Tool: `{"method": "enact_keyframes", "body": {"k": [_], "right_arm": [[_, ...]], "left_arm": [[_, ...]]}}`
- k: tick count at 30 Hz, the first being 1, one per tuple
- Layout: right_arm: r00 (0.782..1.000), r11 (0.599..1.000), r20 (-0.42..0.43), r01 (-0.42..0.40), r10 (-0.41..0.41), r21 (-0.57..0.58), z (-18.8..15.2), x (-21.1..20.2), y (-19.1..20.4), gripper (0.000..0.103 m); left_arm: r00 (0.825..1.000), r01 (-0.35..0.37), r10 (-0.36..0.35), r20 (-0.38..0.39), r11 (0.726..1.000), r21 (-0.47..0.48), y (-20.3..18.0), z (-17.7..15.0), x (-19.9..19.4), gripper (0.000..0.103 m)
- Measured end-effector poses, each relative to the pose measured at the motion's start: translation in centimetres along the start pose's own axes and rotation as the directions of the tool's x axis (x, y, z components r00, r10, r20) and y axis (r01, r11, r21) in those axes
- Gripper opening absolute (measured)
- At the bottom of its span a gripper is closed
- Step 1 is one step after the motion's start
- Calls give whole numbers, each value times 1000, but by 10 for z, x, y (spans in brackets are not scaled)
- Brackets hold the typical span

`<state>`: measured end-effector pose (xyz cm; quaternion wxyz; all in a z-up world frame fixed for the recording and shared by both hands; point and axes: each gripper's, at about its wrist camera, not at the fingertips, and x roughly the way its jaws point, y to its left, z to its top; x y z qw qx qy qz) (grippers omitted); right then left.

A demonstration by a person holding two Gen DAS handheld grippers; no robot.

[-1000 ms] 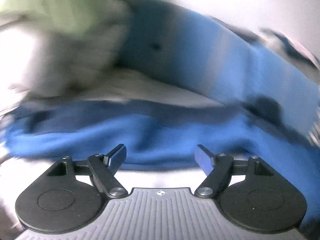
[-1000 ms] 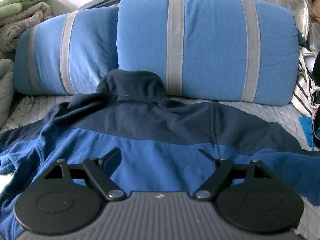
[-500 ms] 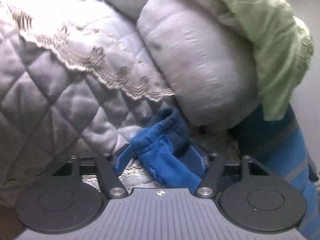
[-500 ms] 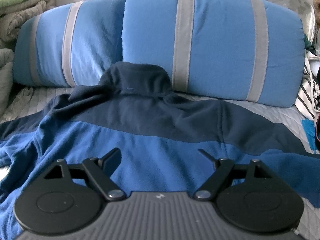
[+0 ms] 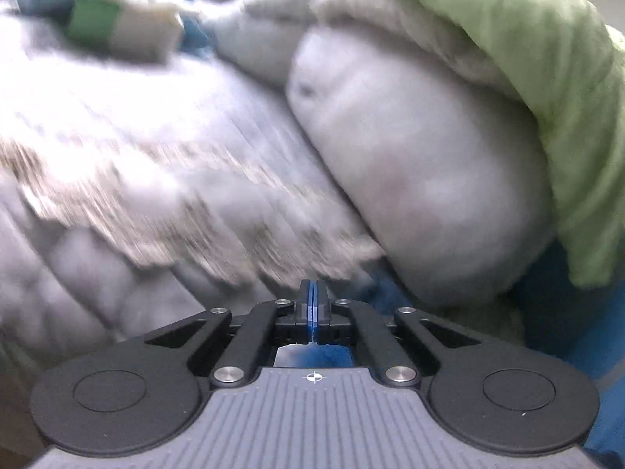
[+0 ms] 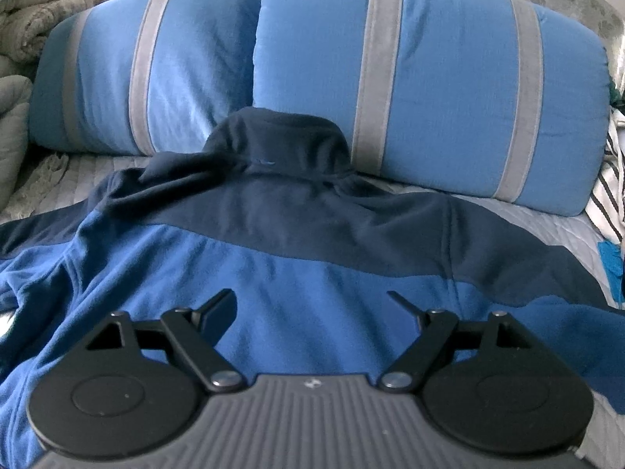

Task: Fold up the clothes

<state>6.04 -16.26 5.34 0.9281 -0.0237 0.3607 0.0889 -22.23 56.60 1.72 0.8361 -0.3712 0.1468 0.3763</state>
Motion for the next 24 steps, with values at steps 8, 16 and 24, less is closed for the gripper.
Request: {"method": "enact_keyframes", "body": {"k": [8, 16, 24], "right_arm": [[1000, 1000, 4, -5, 5, -4, 0, -1, 0, 89], [1000, 1000, 9, -1, 1, -17, -2, -1, 4, 89], [1000, 1000, 1, 3, -3, -22, -3, 1, 4, 89]], "left_arm": [[995, 36, -37, -91, 999, -7, 19, 1, -9, 17], [950, 198, -228, -211, 968, -156, 18, -39, 12, 60], [925, 250, -330, -189, 902, -352, 20, -68, 30, 35]]}}
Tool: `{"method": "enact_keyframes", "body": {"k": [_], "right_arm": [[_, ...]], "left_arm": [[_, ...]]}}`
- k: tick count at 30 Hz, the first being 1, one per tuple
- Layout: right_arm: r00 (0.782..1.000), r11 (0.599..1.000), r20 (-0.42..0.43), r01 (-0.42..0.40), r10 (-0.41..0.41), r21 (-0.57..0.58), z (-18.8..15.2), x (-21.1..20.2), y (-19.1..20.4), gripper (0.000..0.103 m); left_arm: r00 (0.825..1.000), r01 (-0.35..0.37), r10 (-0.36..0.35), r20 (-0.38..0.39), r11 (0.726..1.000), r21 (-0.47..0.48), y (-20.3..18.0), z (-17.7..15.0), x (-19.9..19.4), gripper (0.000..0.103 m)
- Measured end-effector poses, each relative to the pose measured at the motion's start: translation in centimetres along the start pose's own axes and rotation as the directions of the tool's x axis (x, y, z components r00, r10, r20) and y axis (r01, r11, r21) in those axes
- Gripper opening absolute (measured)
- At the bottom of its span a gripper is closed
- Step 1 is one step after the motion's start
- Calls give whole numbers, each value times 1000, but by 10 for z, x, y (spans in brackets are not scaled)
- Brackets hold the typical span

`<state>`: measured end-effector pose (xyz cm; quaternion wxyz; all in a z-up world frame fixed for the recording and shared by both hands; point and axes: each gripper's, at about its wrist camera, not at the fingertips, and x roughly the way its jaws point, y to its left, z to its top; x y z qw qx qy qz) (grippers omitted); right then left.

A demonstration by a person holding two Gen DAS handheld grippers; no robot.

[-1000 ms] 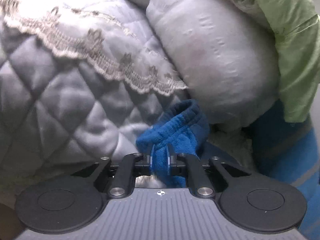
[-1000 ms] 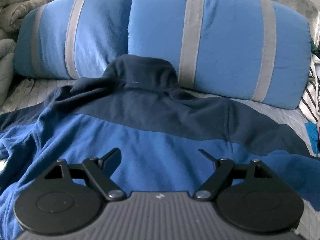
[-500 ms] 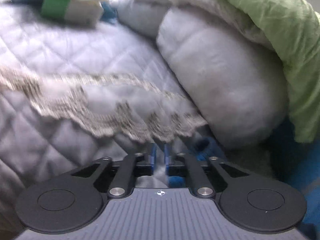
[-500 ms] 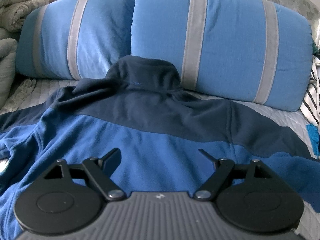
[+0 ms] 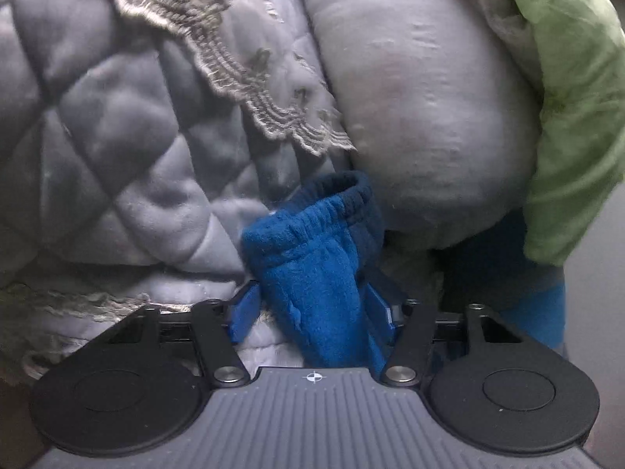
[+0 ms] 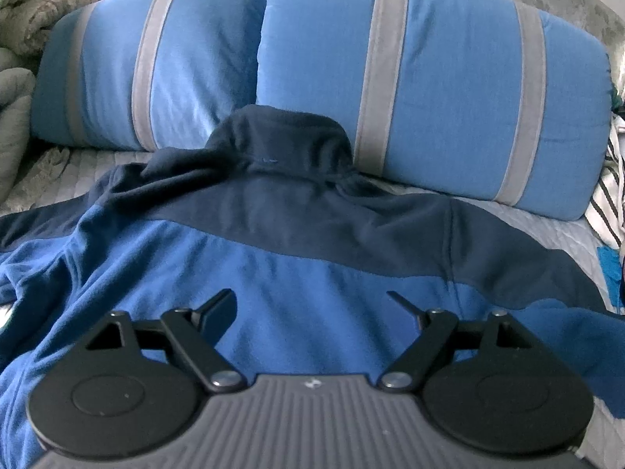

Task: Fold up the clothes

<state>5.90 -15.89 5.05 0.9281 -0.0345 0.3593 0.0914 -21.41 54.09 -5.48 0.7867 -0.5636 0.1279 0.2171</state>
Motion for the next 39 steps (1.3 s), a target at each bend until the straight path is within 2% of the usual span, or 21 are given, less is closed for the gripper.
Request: {"method": "enact_keyframes", "body": {"k": [1, 3, 5, 10, 13, 15, 16, 17, 19, 23, 30, 33, 37, 39], "right_arm": [[1000, 1000, 0, -1, 1, -2, 0, 0, 0, 89], [1000, 1000, -1, -3, 3, -6, 0, 0, 1, 89], [1000, 1000, 2, -5, 5, -7, 1, 0, 1, 89], [1000, 1000, 10, -8, 8, 3, 2, -2, -3, 89], [1000, 1000, 14, -10, 10, 12, 2, -5, -6, 89], [1000, 1000, 21, -14, 14, 21, 4, -7, -9, 89], [1000, 1000, 25, -16, 16, 27, 4, -9, -10, 89], [999, 999, 29, -18, 18, 32, 5, -10, -11, 89], [999, 999, 38, -22, 20, 42, 6, -13, -13, 89], [998, 998, 54, -27, 23, 60, 8, -19, -17, 92], [995, 995, 93, -27, 18, 98, 11, -30, -28, 103], [995, 993, 103, -7, -5, 118, 12, -32, -38, 103], [990, 989, 133, 36, -56, 147, 14, -37, -57, 103], [985, 984, 146, 65, -90, 168, 15, -41, -69, 103]], "left_arm": [[1000, -15, 15, 8, 1000, 9, -2, 1, 1, 10], [999, -48, 47, 26, 998, 35, -7, 3, 4, 10], [994, -93, 84, 66, 984, 151, -25, 4, 3, 9], [977, -203, 163, 141, 916, 345, -58, 7, 0, 9], [963, -265, 218, 155, 857, 442, -73, 3, 5, 15], [948, -319, 273, 165, 815, 484, -80, -5, 5, 29], [940, -340, 293, 172, 798, 497, -83, -9, 3, 44], [945, -326, 281, 164, 794, 514, -88, -13, -1, 59], [955, -297, 258, 149, 783, 546, -99, -20, -9, 71], [973, -229, 205, 110, 751, 619, -127, -39, -23, 75], [998, -55, 54, 26, 642, 765, -224, -97, -34, 86], [998, 52, -4, -62, 598, 800, -268, -126, -29, 98], [992, 125, -46, -119, 537, 834, -320, -169, -17, 99], [987, 157, -62, -146, 511, 845, -341, -191, -10, 103]]}}
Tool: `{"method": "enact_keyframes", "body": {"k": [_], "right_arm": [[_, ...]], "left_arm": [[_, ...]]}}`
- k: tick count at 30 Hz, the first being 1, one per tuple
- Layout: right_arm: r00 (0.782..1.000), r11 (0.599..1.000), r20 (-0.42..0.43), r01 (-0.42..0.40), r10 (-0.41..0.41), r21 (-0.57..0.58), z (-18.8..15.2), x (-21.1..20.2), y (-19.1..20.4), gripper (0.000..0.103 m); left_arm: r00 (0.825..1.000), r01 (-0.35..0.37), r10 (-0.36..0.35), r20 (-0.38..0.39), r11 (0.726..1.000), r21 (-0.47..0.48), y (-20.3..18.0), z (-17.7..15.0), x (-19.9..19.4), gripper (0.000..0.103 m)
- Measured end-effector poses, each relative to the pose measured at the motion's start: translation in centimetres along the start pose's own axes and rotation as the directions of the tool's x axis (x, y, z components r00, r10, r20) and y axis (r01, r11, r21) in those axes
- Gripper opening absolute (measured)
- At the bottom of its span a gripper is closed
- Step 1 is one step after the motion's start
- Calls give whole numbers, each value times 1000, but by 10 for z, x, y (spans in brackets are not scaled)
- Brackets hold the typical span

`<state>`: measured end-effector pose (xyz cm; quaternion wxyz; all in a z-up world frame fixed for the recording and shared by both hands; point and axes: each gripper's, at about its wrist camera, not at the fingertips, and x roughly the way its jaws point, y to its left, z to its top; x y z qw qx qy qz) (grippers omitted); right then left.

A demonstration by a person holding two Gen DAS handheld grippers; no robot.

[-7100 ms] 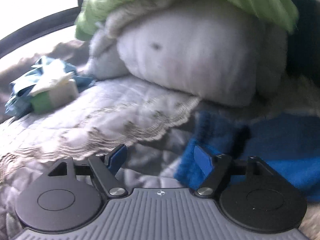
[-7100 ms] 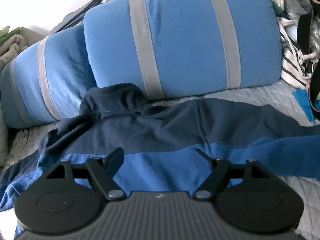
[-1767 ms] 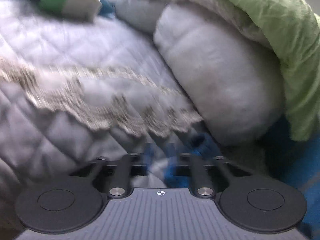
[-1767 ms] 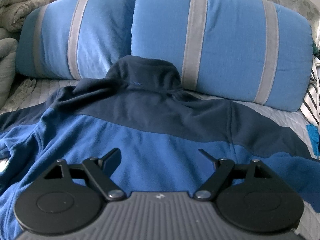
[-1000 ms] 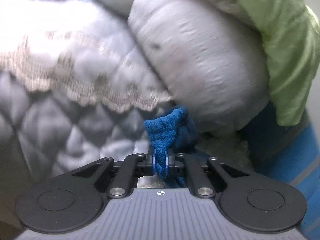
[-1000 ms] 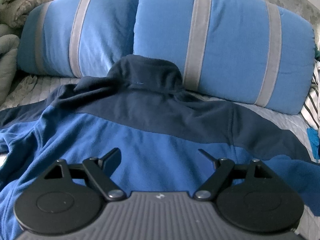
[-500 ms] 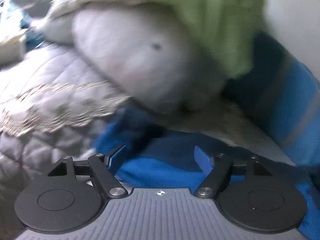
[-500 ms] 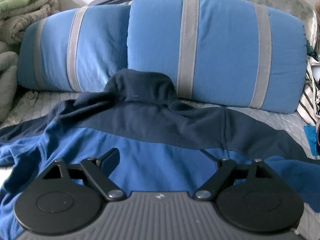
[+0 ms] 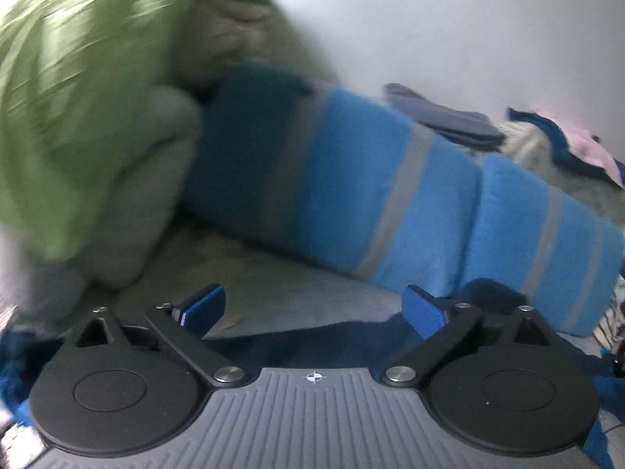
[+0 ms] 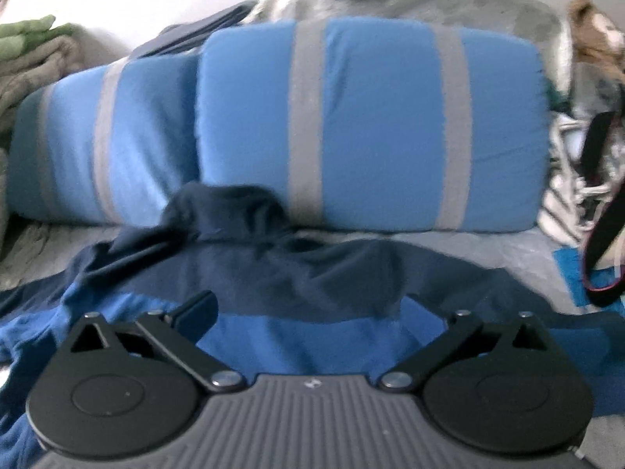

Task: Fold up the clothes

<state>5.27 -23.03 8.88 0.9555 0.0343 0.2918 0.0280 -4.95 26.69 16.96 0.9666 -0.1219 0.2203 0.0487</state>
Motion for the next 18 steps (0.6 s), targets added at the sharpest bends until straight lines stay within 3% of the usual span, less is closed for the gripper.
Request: {"method": "enact_keyframes", "body": {"k": [5, 12, 18], "right_arm": [[997, 997, 29, 73, -74, 28, 5, -4, -27, 103], [989, 991, 72, 122, -125, 56, 9, -12, -58, 103], [988, 969, 24, 147, -155, 197, 11, -8, -104, 103]], "left_arm": [[983, 183, -181, -40, 981, 58, -85, 10, 24, 103], [948, 319, -313, -61, 932, 172, -187, -7, 52, 103], [900, 427, -417, -126, 901, 68, -231, -54, 83, 103]]}}
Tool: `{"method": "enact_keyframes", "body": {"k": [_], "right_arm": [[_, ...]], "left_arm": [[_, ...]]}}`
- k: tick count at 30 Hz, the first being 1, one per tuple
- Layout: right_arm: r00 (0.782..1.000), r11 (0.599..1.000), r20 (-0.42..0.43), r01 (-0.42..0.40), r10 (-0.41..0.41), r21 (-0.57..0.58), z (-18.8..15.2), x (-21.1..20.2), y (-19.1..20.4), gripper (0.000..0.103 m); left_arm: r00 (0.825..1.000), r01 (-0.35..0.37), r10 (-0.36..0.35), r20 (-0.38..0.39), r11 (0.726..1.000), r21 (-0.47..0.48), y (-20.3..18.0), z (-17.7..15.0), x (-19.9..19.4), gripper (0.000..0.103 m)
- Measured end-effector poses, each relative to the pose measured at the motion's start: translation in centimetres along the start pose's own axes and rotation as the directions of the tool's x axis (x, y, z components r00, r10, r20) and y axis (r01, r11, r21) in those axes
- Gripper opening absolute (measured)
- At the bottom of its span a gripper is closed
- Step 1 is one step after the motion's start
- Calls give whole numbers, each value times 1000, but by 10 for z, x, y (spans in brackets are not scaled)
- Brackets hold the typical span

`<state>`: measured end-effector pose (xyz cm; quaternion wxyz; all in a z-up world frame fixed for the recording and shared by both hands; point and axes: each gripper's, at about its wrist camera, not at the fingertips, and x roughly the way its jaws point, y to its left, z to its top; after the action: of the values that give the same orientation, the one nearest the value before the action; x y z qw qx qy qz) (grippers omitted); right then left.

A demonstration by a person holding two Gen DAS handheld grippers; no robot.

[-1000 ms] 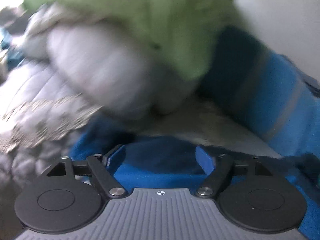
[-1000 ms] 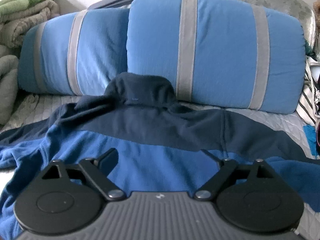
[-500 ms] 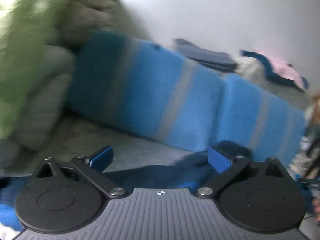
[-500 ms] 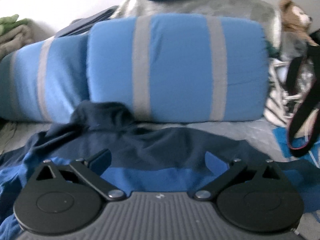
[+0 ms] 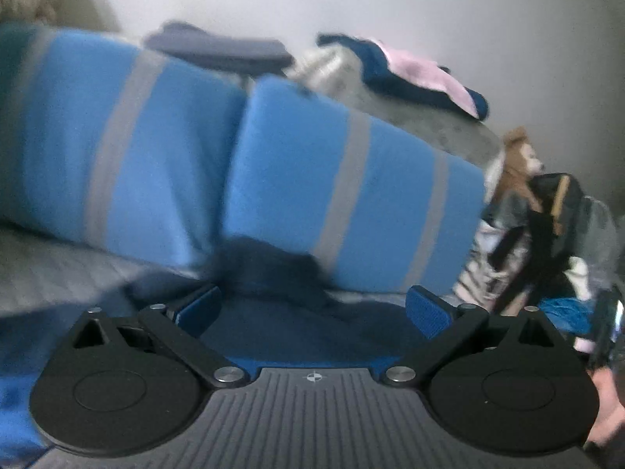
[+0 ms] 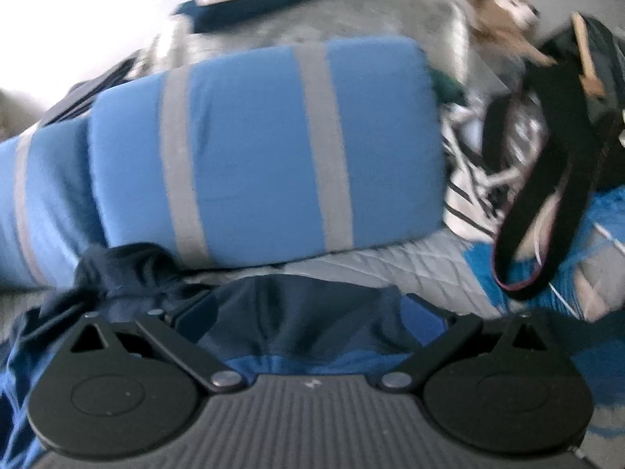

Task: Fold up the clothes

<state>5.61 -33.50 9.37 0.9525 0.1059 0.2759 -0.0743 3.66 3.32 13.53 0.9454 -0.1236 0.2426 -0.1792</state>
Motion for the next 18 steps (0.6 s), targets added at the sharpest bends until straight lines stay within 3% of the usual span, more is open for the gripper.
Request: {"method": "enact_keyframes", "body": {"k": [5, 10, 13, 15, 18], "right_arm": [[990, 984, -140, 24, 1, 175, -4, 20, -41, 103], [942, 892, -310, 25, 131, 452, -22, 45, -81, 103], [915, 847, -355, 25, 195, 530, -37, 53, -88, 103], [906, 830, -364, 26, 216, 557, -42, 57, -91, 103], [922, 828, -343, 47, 179, 559, -42, 57, -95, 103]], "left_arm": [[996, 71, -72, -49, 997, -20, -2, -45, 29, 103], [996, 65, -63, -68, 997, 31, -1, -62, 34, 103], [997, 47, -42, -62, 996, 76, -7, -61, 34, 103], [995, 78, -73, -74, 994, 77, -12, -61, 34, 103], [987, 126, -119, -108, 990, 66, -20, -64, 38, 103]]}}
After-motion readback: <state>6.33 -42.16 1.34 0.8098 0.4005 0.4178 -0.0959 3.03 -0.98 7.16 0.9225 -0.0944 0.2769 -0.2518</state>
